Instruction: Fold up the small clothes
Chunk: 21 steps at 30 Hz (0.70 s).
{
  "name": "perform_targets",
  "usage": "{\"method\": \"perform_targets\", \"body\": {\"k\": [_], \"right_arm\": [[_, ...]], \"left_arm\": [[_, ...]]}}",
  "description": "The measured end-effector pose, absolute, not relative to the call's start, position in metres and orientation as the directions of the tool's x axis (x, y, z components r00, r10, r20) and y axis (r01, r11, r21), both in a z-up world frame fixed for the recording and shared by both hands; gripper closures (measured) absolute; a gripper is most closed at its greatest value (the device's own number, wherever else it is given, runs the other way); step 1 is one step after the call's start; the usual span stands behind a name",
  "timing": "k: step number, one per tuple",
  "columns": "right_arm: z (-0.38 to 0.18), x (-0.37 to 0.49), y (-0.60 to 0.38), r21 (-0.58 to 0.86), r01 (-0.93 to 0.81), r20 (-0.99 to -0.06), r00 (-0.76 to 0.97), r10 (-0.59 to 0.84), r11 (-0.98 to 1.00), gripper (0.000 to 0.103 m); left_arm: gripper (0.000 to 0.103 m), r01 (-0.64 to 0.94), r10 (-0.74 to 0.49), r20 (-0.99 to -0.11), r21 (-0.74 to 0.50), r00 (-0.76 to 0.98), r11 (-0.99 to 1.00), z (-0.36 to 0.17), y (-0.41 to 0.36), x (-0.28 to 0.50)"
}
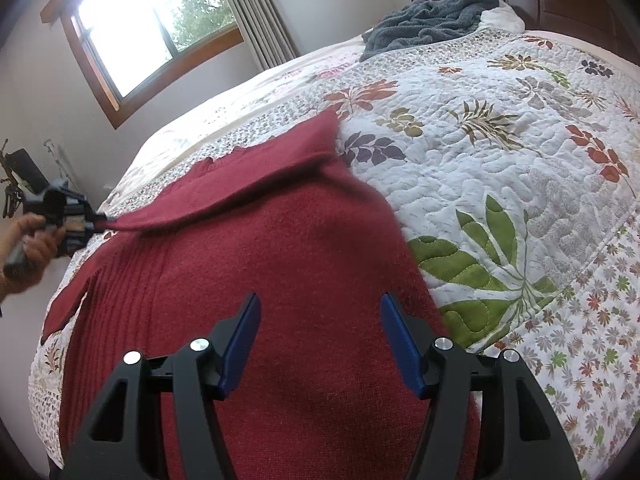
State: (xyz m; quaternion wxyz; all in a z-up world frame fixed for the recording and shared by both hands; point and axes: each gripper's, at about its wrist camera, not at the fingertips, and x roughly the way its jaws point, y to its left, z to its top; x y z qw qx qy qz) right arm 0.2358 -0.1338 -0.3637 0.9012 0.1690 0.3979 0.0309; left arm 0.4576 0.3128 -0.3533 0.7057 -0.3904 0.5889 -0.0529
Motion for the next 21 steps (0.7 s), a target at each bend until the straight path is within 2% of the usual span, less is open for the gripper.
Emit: {"method": "perform_targets", "body": {"k": [4,5,8,9,10,11,13,17,19,20,21], "right_arm": [[-0.365,0.237,-0.134,0.326,0.079,-0.711,0.678,0.189,0.942,0.040],[-0.365,0.236,-0.134,0.326,0.079,-0.711,0.677,0.189,0.942,0.040],[-0.365,0.236,-0.134,0.327,0.079,-0.711,0.678,0.190,0.942,0.040],[-0.365,0.236,-0.134,0.327,0.079,-0.710,0.679,0.189,0.942,0.040],[-0.364,0.236,-0.134,0.327,0.079,-0.709,0.680,0.189,0.942,0.040],[-0.364,0.236,-0.135,0.328,0.080,-0.709,0.679,0.189,0.941,0.040],[-0.365,0.235,-0.134,0.327,0.078,-0.709,0.680,0.189,0.942,0.040],[-0.364,0.234,-0.135,0.326,0.081,-0.708,0.681,0.187,0.942,0.040],[-0.365,0.235,-0.135,0.325,0.081,-0.712,0.677,0.187,0.942,0.040],[-0.365,0.235,-0.135,0.323,0.080,-0.713,0.676,0.187,0.943,0.040],[-0.365,0.236,-0.134,0.321,0.079,-0.714,0.675,0.186,0.944,0.040]], "left_arm": [[0.094,-0.369,-0.446,-0.855,-0.517,0.265,0.773,-0.367,0.313,0.454],[0.089,-0.362,-0.421,-0.868,-0.493,0.264,0.791,-0.365,0.311,0.453],[0.083,-0.378,-0.299,-0.898,-0.412,0.324,0.829,-0.342,0.317,0.446],[0.077,-0.381,-0.273,-0.886,-0.416,0.375,0.826,-0.331,0.321,0.441],[0.060,-0.383,-0.262,-0.868,-0.432,0.421,0.816,-0.320,0.324,0.437],[0.052,-0.386,-0.259,-0.846,-0.457,0.465,0.801,-0.311,0.327,0.434],[0.051,-0.357,-0.321,-0.810,-0.524,0.491,0.774,-0.305,0.322,0.435],[0.053,-0.292,-0.451,-0.807,-0.568,0.382,0.769,-0.336,0.290,0.453],[0.054,-0.317,-0.394,-0.857,-0.495,0.333,0.809,-0.353,0.284,0.458],[0.065,-0.337,-0.371,-0.874,-0.469,0.314,0.817,-0.363,0.288,0.459],[0.071,-0.353,-0.364,-0.879,-0.460,0.307,0.815,-0.369,0.291,0.458]]}}
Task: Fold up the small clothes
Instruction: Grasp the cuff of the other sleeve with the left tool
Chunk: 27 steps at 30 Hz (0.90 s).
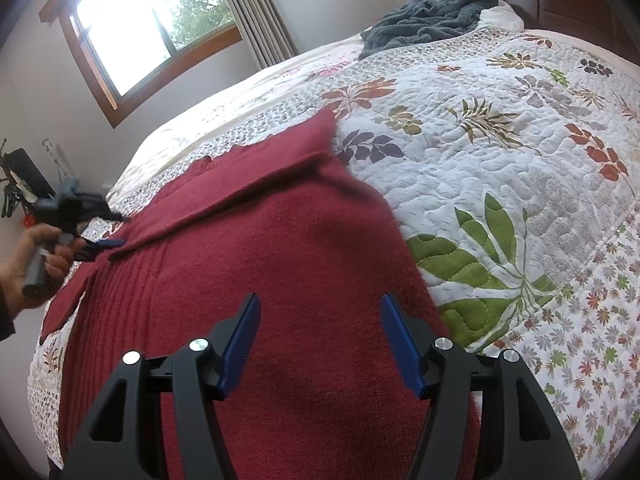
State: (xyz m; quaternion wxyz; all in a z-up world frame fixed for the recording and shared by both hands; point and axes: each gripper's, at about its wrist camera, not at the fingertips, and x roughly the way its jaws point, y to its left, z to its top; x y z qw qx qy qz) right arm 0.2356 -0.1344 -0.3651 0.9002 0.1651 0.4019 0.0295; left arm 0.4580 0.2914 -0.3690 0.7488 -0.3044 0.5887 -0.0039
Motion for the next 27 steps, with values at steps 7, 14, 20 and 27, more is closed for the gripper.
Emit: {"method": "perform_targets", "body": {"k": [7,14,20,27], "right_arm": [[-0.369,0.239,-0.134,0.299,0.096,-0.740,0.651,0.168,0.949,0.039],[-0.368,0.245,-0.117,0.228,0.055,-0.789,0.596,0.151,0.972,0.034],[-0.324,0.219,-0.072,0.245,-0.034,-0.752,0.625,0.212,0.969,0.031],[-0.308,0.203,-0.015,0.261,-0.110,-0.766,0.582,0.275,0.959,0.030]], "left_arm": [[0.037,-0.394,-0.386,-0.846,-0.517,0.367,0.760,-0.341,0.339,0.426],[0.015,-0.497,-0.332,-0.775,-0.609,0.537,0.618,-0.300,0.474,0.301],[0.015,-0.638,-0.207,-0.714,-0.694,0.669,0.333,-0.305,0.622,0.184],[0.015,-0.675,-0.128,-0.695,-0.719,0.708,0.166,-0.335,0.712,0.140]]}}
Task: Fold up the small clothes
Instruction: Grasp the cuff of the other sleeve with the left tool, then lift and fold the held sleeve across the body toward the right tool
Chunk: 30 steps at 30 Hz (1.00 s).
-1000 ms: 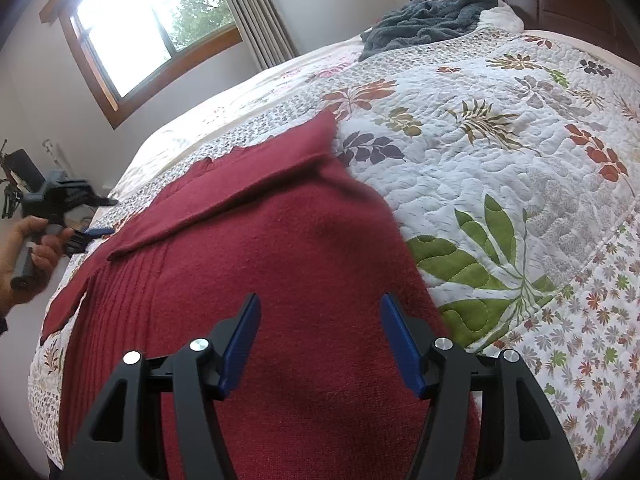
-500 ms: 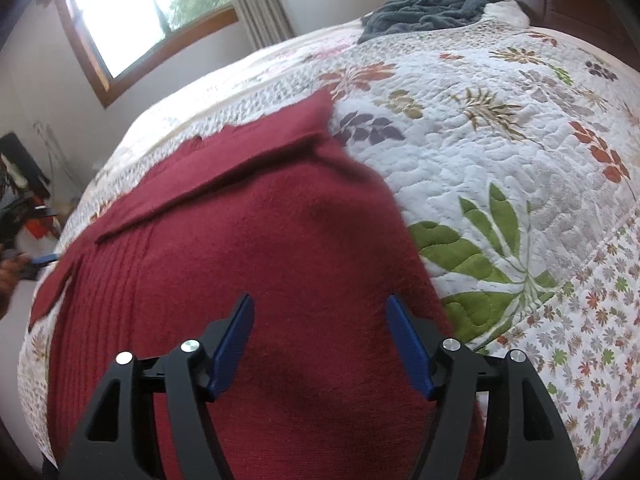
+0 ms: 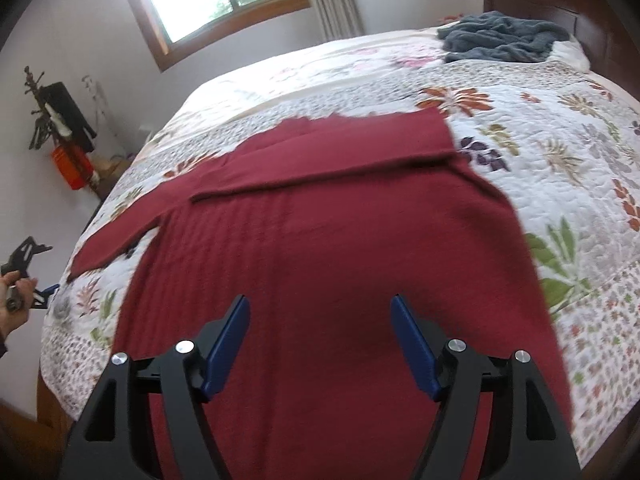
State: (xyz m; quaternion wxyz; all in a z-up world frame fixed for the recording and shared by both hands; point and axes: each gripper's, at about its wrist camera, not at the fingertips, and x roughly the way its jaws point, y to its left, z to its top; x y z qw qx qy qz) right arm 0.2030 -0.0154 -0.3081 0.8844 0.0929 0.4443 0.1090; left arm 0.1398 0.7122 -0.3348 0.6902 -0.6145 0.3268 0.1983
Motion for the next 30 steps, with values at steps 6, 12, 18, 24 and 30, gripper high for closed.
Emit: {"method": "perform_targets", "body": {"k": [6,12,18,24,30], "right_arm": [[-0.307,0.194,0.014,0.247,-0.135,-0.788,0.549,0.280,0.959,0.030],[-0.308,0.194,0.029,0.226,-0.147,-0.805,0.528,0.270,0.963,0.030],[-0.302,0.191,0.042,0.224,-0.177,-0.803,0.524,0.284,0.959,0.030],[-0.291,0.191,0.043,0.248,-0.184,-0.799,0.516,0.308,0.951,0.030],[-0.277,0.193,0.030,0.316,-0.151,-0.778,0.524,0.347,0.937,0.030]], "left_arm": [[0.017,-0.678,-0.154,-0.691,-0.723,0.707,0.130,-0.369,0.714,0.157],[0.040,-0.685,-0.144,-0.707,-0.707,0.693,0.175,-0.375,0.724,0.174],[0.086,-0.686,-0.147,-0.710,-0.704,0.689,0.186,-0.376,0.734,0.170],[0.090,-0.572,-0.147,-0.630,-0.763,0.763,0.301,-0.311,0.713,0.179],[0.090,-0.432,-0.203,-0.551,-0.793,0.810,0.429,-0.238,0.664,0.221]]}}
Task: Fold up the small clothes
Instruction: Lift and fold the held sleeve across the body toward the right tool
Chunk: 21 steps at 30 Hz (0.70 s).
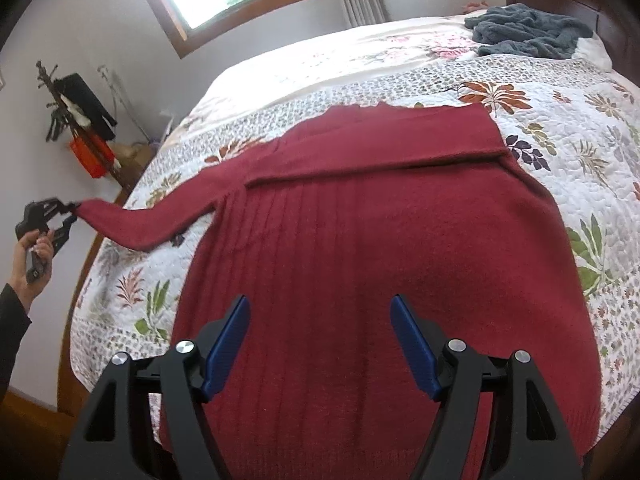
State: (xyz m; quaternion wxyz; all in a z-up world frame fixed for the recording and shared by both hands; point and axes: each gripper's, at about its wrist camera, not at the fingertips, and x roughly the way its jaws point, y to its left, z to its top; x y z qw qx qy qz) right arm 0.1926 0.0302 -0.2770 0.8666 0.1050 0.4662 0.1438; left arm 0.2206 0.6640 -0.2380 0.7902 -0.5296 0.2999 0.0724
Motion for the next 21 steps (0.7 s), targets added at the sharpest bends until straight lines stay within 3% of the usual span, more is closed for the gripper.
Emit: {"method": "perform_targets", "body": {"k": [10,21], "right_arm": [[-0.276,0.194,-0.001,0.348,-0.121,-0.768,0.533,0.356,0.930,0.030],[-0.293,0.214,-0.026,0.388,-0.070,-0.767,0.529,0.364,0.919,0.030]], "left_arm": [[0.091,-0.269,-0.355,-0.526,-0.778,0.773,0.568,-0.200,0.530,0.304],[0.091,-0.179,-0.495,-0.611,-0.722,0.618,0.668,-0.259,0.381,0.390]]}}
